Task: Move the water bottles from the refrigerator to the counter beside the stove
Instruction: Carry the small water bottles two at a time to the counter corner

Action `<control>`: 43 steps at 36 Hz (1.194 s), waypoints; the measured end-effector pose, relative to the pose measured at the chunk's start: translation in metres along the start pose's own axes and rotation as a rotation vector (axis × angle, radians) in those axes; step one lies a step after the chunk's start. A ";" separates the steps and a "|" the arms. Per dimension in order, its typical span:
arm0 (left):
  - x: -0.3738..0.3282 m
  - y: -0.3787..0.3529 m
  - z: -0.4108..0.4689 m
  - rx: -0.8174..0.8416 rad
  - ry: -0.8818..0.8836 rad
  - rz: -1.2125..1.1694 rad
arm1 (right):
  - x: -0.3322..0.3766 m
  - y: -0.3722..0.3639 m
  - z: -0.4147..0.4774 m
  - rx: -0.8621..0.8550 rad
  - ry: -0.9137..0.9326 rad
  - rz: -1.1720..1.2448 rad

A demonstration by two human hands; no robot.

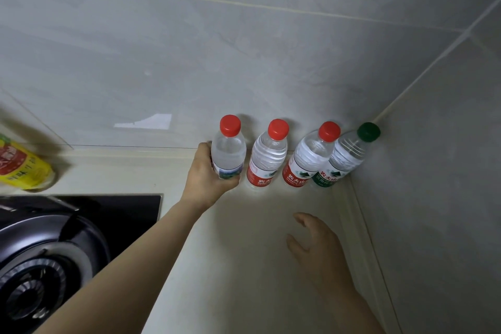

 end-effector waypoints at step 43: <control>-0.136 0.220 -0.255 -0.095 -0.398 0.388 | 0.225 0.108 -0.156 -0.088 0.600 -0.059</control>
Point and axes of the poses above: each hand's wrist, its own z-axis towards the middle knuckle, its own y-axis out of the back of the hand, x = y × z, the point moved 7 cm from there along z, towards the middle knuckle
